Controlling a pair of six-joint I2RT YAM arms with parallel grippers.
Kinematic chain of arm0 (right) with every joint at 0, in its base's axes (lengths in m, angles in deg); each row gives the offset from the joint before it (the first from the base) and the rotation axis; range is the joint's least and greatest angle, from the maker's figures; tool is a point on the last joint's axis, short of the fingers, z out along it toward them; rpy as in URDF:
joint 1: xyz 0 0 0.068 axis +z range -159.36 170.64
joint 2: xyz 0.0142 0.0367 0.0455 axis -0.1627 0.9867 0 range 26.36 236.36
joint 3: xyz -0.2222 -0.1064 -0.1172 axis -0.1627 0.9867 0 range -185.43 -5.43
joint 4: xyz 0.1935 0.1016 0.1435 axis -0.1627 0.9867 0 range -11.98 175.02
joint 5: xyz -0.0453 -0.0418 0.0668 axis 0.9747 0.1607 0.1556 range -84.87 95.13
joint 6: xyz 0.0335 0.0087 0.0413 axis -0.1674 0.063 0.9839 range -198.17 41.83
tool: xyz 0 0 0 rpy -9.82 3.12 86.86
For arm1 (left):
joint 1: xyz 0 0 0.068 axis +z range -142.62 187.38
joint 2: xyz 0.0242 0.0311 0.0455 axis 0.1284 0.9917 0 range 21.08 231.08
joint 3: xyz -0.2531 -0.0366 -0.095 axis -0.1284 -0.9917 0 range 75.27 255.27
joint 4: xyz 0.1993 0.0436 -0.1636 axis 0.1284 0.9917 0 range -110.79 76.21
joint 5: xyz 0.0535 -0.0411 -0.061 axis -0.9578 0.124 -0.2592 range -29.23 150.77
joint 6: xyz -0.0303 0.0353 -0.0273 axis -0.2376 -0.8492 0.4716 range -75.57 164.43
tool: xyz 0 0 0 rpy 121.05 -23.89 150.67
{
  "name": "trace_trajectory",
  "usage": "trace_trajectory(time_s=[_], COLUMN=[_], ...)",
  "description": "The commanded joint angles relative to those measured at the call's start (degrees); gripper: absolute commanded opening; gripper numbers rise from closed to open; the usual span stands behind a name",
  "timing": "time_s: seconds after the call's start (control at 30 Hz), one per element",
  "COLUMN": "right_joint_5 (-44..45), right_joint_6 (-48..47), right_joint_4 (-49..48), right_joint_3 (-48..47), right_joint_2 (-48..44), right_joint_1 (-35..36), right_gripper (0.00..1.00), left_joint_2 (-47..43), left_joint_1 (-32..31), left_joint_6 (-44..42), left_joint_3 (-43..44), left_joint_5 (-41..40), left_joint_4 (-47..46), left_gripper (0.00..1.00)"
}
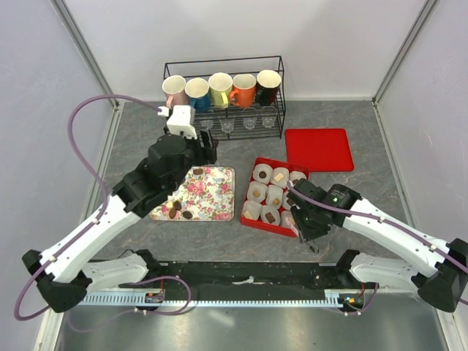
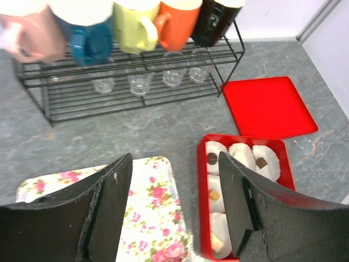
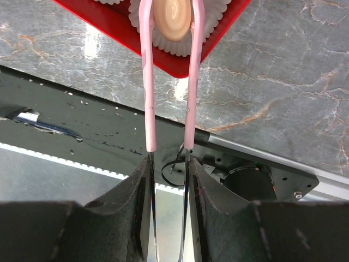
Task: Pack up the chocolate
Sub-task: Place the fake chocolate in the packing box.
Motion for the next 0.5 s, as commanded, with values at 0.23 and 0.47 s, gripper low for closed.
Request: trace_trajectory(time_s=[0.23,0.47], right_joint_5=[4.2,4.0], right_joint_6=[0.3,0.4], right_joint_4=[4.5,6.0], right_joint_3=[-5.7,-6.8], right_joint_2=[4.9,6.3], right_joint_1=[-0.4,-0.4], right_gripper=[0.07,0.15], left_joint_2=[-15.0,-18.1], left_joint_1=[-0.1,0.0], left_joint_6=[-9.8,-12.5], left_joint_3=[-4.9,-8.5], left_joint_5=[-13.2,-15.5], left_joint_4=[0.5,-3.1], left_gripper=[0.72,0.72])
